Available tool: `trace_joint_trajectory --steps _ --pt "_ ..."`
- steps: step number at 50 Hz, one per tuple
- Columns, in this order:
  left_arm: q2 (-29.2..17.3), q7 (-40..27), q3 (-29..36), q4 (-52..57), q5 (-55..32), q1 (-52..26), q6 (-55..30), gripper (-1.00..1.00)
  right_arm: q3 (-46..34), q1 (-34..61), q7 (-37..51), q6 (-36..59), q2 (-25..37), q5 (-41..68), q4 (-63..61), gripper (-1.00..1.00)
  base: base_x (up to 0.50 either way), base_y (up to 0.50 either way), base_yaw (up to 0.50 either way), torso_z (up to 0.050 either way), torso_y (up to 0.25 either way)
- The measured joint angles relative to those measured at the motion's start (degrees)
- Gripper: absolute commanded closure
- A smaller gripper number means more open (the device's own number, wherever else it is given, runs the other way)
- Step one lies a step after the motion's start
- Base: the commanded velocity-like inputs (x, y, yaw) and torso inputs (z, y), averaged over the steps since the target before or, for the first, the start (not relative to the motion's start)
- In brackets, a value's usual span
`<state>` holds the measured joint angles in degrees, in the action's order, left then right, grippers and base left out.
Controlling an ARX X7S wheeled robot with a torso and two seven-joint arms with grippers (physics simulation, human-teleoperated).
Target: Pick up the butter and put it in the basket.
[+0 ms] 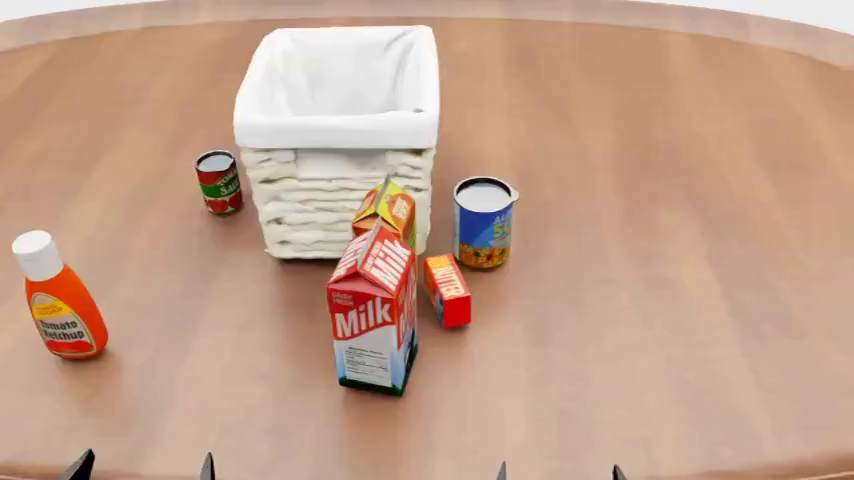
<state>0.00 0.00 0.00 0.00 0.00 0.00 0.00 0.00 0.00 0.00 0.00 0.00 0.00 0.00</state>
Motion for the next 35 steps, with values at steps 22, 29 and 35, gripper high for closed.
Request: trace_joint_trajectory --steps 22,29,35 --pt "-2.8 -3.4 3.2 -0.3 -3.6 -0.5 0.2 -1.00 -3.3 0.2 3.5 1.4 2.7 2.2 -0.8 -1.00 0.00 0.00 0.20 0.000 0.000" --pt "-3.5 -4.2 3.8 -0.2 -4.5 -0.6 0.1 -1.00 -4.3 0.4 4.5 2.1 3.4 2.5 -1.0 -1.00 0.00 0.00 0.50 0.000 0.000" --pt "-4.0 -4.8 4.3 -0.1 -5.1 -0.7 0.0 -1.00 -5.0 0.5 5.3 2.6 4.0 2.6 -1.1 -1.00 0.00 0.00 0.50 0.000 0.000"
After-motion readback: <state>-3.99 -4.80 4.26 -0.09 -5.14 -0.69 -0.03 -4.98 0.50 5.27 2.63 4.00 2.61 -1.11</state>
